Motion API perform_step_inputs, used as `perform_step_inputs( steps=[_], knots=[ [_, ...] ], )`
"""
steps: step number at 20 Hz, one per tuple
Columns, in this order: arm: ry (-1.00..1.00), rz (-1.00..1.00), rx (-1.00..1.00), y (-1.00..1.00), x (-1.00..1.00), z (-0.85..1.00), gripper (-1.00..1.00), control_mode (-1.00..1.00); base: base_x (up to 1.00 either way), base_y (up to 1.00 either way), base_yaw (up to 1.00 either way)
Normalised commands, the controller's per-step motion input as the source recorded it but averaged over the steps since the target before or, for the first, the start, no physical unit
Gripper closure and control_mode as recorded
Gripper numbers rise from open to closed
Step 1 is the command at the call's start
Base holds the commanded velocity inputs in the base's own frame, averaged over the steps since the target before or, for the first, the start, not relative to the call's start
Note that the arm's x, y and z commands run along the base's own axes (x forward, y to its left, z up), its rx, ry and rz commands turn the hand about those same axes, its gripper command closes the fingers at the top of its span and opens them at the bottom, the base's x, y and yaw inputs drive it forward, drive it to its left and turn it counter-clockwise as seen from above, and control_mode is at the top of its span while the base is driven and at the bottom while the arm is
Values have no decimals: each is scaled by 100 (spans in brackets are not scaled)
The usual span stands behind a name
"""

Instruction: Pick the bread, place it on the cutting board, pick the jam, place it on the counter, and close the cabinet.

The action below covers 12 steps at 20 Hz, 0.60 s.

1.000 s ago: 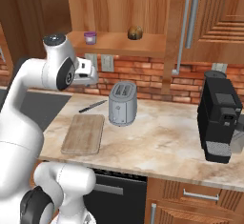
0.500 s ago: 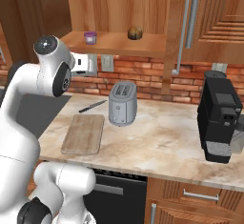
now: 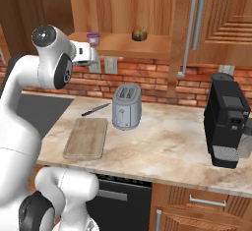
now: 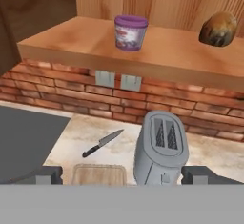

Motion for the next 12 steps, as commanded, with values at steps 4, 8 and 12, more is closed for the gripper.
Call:
perform_step_inputs(
  steps=[4,8,12],
  knots=[
    [0,-1,0,15,20,56,-100,-100,0,0,0],
    [0,-2,0,18,25,51,-100,-100,0,0,0],
    [0,-3,0,21,29,38,-100,-100,0,0,0]
  ],
)
